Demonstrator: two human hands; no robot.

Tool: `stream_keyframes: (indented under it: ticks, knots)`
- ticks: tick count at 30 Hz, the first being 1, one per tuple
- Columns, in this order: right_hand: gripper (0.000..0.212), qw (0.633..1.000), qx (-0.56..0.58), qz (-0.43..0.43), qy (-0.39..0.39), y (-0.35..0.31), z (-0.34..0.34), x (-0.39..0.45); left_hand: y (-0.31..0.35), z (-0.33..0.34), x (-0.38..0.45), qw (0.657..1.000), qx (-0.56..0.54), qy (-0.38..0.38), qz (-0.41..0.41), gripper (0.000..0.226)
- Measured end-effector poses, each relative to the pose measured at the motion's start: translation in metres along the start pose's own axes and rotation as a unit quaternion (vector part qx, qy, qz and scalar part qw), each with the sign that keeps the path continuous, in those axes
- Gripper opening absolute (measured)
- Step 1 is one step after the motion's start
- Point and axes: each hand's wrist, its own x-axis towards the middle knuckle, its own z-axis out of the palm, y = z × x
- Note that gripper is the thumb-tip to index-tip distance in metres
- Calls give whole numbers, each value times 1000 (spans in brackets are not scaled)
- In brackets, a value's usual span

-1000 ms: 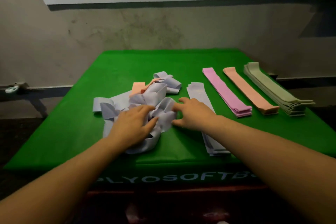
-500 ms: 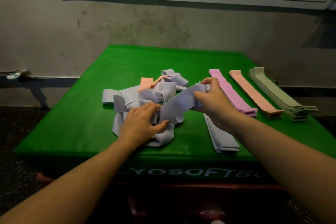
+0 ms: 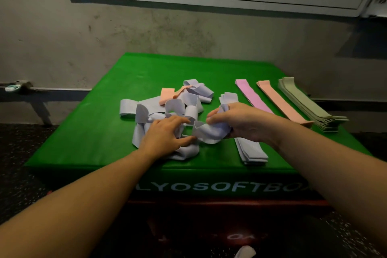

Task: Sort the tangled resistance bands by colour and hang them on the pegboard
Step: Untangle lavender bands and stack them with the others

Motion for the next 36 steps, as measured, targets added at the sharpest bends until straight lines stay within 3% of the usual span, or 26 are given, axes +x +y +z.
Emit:
stream_keyframes:
  ticks: [2, 5, 8, 12, 16, 19, 22, 25, 28, 32, 34, 36]
  knots:
    - [2, 998, 47, -24, 29, 1, 0, -5, -3, 2, 3, 1000, 5, -9, 4, 57]
    - [9, 986, 141, -64, 70, 0, -3, -12, 0, -1, 11, 1000, -8, -12, 17, 37]
    - [9, 971, 214, -70, 81, -2, -7, -22, 10, -11, 16, 996, -73, 44, 9, 24]
    - [7, 955, 277, -68, 79, -3, -10, -32, 51, -33, 8, 942, -328, 65, 0, 27]
    - [14, 930, 352, -96, 44, -9, -13, -45, 86, -37, -3, 911, -410, 25, 39, 46]
    - [12, 909, 397, -129, -15, -9, -17, -63, 103, -36, -12, 875, -482, 7, 34, 30]
    - [15, 918, 367, -149, -10, -7, -17, -78, 114, -39, -21, 871, -490, 28, 13, 5]
    - [18, 932, 332, -144, 7, -1, -21, -85, 120, -42, -30, 891, -451, 38, -1, 11]
    - [28, 953, 273, -133, 24, 5, -29, -94, 121, -46, -37, 890, -452, 43, -30, 22]
    - [21, 980, 130, -125, 85, 10, -33, -118, 126, -54, -46, 866, -499, -8, -44, 25]
    - [21, 979, 103, -134, 114, 12, -34, -126, 134, -57, -53, 861, -506, -47, -34, 16]
    - [23, 975, 108, -147, 128, 13, -34, -134, 142, -59, -58, 868, -491, -74, -14, 28]
